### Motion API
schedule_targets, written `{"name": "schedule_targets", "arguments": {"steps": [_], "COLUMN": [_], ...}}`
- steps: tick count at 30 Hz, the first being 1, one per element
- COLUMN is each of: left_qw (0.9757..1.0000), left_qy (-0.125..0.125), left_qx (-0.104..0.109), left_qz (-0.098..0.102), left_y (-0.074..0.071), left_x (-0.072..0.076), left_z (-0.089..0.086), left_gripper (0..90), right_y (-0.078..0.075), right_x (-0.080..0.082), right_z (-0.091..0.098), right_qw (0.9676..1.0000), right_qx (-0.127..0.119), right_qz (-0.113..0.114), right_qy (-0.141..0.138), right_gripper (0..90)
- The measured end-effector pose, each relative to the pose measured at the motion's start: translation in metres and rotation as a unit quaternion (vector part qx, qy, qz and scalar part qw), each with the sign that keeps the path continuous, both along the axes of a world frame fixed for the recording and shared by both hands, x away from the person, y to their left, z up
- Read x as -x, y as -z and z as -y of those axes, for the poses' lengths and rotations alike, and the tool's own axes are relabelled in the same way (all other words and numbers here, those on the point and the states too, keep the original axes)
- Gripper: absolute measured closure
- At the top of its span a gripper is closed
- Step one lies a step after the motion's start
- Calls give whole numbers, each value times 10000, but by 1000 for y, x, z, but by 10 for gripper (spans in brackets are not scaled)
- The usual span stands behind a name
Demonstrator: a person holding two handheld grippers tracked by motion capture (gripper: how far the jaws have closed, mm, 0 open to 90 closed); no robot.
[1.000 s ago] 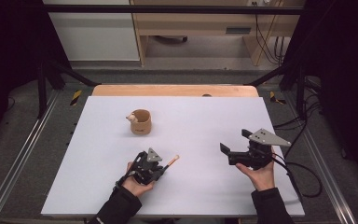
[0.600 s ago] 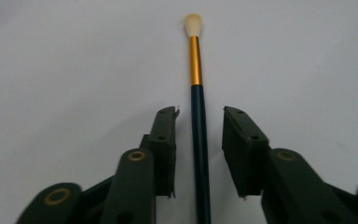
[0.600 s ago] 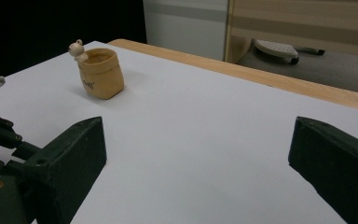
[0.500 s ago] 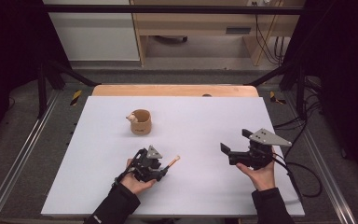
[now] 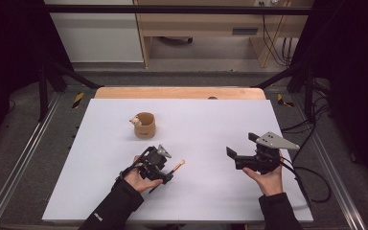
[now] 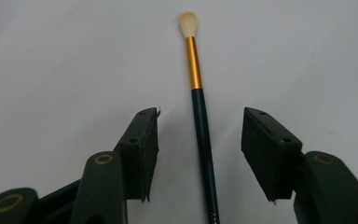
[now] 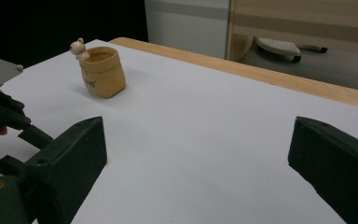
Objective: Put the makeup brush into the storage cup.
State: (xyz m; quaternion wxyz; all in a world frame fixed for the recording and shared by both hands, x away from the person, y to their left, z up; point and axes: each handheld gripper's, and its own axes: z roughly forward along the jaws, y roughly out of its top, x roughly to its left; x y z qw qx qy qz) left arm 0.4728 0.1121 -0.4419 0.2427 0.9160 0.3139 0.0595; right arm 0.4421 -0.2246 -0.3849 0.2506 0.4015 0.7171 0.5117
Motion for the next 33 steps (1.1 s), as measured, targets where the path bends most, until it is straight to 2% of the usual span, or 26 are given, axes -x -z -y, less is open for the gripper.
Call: {"name": "schedule_targets", "arguments": {"steps": [4,13,33], "left_qw": [9997,9983,9969], "left_qy": [110,201,207], "left_qx": [-227,-518,-748], "left_qz": [-77,-154,-150], "left_y": [2,6,6], "left_x": [-4,-7,-4], "left_z": [6,17,24], "left_gripper": [456,537,730], "right_y": [0,0,0], "right_x": [0,0,-1], "right_z": [0,-1,-1], "right_qw": [10000,10000,10000], "right_qx": [-12,14,15], "right_qz": [-6,-36,-50], "right_qy": [6,-10,-17], "right_gripper": [48,48,47]}}
